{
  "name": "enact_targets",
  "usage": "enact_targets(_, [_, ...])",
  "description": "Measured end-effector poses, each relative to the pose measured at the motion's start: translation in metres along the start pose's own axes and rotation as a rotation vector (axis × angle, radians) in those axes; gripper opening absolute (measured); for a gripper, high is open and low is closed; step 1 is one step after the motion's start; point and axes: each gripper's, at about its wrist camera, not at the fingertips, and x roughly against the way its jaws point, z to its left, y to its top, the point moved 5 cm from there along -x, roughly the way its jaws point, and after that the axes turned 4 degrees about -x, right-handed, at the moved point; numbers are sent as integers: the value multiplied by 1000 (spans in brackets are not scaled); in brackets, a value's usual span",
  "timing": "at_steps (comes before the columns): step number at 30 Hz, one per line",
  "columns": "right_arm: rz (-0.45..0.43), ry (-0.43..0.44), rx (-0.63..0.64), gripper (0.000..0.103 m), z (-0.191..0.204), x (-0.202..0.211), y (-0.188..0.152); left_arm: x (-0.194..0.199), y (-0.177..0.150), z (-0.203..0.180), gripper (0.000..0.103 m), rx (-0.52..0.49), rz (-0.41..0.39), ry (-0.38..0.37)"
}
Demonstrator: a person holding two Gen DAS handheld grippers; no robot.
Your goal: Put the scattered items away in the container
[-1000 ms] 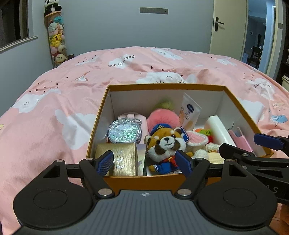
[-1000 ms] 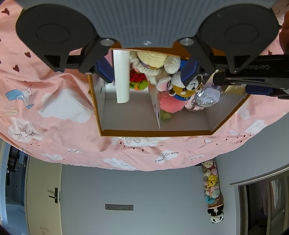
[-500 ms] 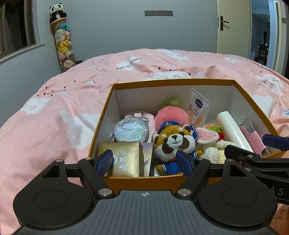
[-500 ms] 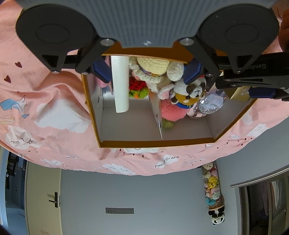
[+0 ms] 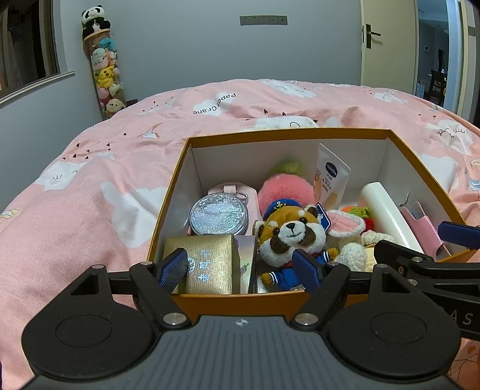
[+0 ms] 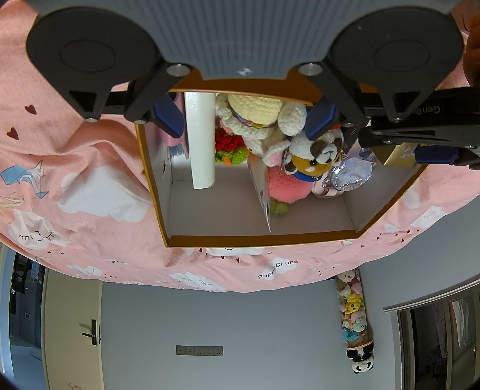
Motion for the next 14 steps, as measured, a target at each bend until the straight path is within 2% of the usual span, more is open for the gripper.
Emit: enact_targets(14, [1, 0, 1, 90, 0, 0, 0, 0, 0, 0, 90, 0, 2, -2])
